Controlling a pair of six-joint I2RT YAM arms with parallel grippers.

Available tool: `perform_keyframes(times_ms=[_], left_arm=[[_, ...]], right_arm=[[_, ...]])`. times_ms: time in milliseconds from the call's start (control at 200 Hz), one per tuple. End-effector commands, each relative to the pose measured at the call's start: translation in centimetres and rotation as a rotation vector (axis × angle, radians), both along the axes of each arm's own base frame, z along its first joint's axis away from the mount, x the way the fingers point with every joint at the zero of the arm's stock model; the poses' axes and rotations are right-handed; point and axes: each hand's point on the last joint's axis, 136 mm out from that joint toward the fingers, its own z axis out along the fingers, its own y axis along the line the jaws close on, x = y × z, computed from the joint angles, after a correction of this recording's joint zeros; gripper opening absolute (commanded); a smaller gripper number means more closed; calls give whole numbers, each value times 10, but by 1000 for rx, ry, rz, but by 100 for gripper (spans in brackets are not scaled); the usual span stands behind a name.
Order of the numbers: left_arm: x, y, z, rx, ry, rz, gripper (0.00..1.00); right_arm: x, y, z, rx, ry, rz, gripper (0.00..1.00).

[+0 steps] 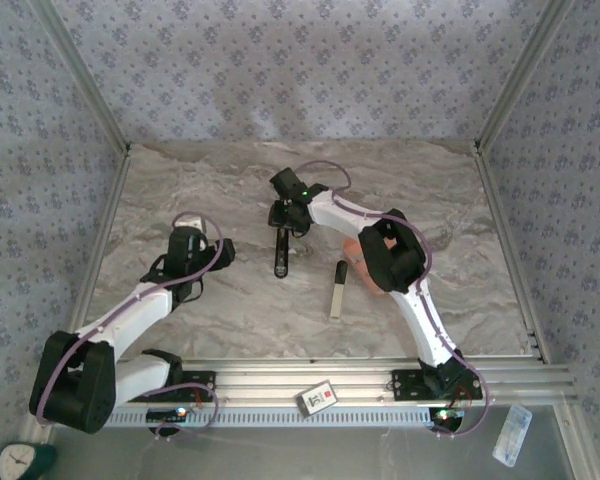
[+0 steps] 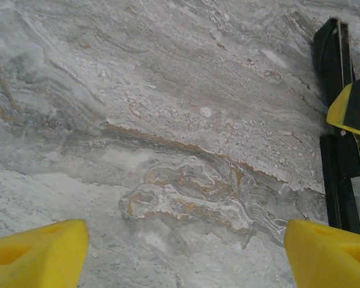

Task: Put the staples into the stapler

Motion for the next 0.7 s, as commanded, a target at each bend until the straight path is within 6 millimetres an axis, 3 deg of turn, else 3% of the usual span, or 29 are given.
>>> perform_keyframes(times_ms=[0,230,555,695], left_arm=[[6,-12,7,-69,-20,-38,83],[3,-36,8,-168,-1,-112,78],[13,-92,0,-41,107,-202,77],[20,-121,0,8,127,-252,78]], right_arm=[[0,5,31,51,-41,32,53],[-25,-14,79,81,-92,68,56],[-94,-75,82,30,-46,90,56],[-123,-115,83,-57,-47,51,56]])
